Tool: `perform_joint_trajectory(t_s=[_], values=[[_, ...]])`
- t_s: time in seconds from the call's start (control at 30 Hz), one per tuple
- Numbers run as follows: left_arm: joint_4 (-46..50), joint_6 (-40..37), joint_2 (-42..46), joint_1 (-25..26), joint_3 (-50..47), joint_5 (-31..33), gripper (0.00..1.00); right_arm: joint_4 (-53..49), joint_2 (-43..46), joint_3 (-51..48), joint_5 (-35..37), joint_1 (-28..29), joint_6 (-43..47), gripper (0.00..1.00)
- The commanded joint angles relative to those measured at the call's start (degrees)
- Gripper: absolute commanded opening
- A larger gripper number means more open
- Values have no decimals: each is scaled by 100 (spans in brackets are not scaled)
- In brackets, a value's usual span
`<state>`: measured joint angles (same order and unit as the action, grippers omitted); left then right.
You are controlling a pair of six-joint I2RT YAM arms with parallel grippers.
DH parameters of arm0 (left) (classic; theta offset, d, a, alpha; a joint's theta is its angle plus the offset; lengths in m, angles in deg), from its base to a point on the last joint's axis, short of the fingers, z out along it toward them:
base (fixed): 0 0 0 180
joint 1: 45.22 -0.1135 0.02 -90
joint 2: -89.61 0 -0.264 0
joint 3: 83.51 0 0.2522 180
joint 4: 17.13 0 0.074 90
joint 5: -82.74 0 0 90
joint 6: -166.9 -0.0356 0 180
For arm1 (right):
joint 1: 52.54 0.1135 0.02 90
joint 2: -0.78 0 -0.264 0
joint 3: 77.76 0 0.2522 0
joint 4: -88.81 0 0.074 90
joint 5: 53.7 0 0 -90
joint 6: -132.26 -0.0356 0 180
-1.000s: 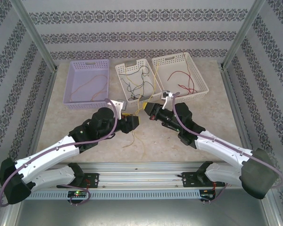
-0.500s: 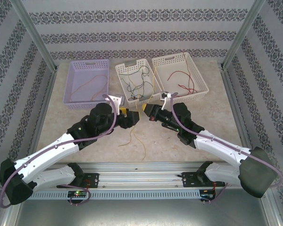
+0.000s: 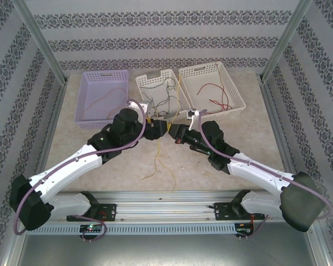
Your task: Untangle the cables
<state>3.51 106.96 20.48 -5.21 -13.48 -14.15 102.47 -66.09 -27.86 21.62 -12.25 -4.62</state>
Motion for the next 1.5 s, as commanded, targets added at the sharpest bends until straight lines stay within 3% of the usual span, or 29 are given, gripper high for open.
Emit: perform_joint_trajectory(t_s=[0.0, 0.23, 0.27, 0.47, 0.6, 0.93, 1.23, 1.47], values=[[88, -172, -16, -46, 133, -157, 60, 0, 75, 86, -57, 41, 156, 0], [610, -442, 198, -106, 285, 273, 3, -285, 289, 30, 213, 41, 286, 0], [743, -510, 258, -137, 370, 342, 0, -370, 350, -3, 332, 36, 306, 0], [1580, -933, 836, -380, 824, 555, 0, -1310, 891, -386, 1314, -352, 207, 0], [2149, -1096, 1299, -509, 1087, 798, 0, -1735, 1267, -731, 1412, -940, -182, 0], [3330, -1369, 1822, -914, 1956, 1678, 0, -2818, 2390, -1043, 1658, -1721, -142, 0], [3686, -1714, 1834, -1074, 2579, 2170, 0, -3347, 3115, -1164, 1448, -2043, 36, 0], [3302, -2409, 1790, -1108, 2828, 3183, 0, -3357, 3612, -1179, 937, -2061, 228, 0]])
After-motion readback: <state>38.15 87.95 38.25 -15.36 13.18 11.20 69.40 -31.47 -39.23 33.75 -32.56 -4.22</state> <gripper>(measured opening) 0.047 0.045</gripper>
